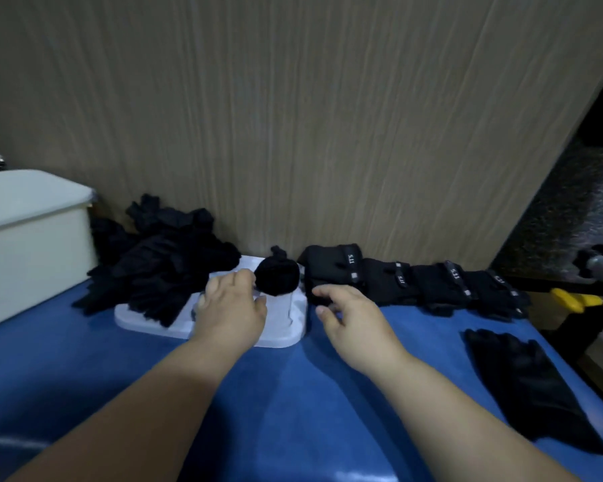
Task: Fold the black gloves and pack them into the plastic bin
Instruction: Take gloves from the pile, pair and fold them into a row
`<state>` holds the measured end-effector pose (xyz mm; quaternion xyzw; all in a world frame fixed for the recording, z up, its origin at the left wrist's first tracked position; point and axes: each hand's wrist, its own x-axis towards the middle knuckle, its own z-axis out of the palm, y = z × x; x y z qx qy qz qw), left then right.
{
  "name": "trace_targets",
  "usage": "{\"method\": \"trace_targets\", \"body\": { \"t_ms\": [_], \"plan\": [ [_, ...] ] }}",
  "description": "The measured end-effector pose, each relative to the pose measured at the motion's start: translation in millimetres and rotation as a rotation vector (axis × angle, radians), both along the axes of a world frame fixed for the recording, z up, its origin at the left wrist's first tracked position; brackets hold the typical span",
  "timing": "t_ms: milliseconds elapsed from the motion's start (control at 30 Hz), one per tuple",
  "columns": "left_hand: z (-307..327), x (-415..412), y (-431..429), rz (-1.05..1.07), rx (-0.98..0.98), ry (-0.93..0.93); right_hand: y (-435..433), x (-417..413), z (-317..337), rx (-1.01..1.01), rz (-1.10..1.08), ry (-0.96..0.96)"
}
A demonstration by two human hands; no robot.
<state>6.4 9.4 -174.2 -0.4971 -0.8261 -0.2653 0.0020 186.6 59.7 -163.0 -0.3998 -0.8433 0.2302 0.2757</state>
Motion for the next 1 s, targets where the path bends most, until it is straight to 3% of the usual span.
{"method": "trace_targets", "body": {
  "t_ms": [167, 367, 567, 800, 867, 1000],
  "plan": [
    [-0.6, -10.7, 7.8, -0.055, -0.047, -0.081, 11.3, -49.4, 2.5, -0.027, -0.009, 0.069],
    [-2.6, -14.9, 12.3, -0.118, -0.057, -0.059, 25.5, -77.9, 1.5, -0.085, -0.09, -0.009],
    [5.1, -12.7, 4.1, -0.207, 0.0, -0.109, 17.7, -63.1, -0.4, -0.014, -0.059, -0.115],
    [18.2, 4.6, -10.0, -0.444, -0.083, -0.215, 0.5, -8.4, -2.8, -0.111, 0.021, -0.089],
    [18.5, 15.8, -13.3, -0.533, -0.095, -0.202, -3.1, 13.0, -3.8, -0.175, 0.057, -0.069],
    [14.1, 40.6, -14.0, -0.654, -0.033, -0.231, -14.9, 50.3, -3.1, -0.519, 0.173, 0.098]
  ]
}}
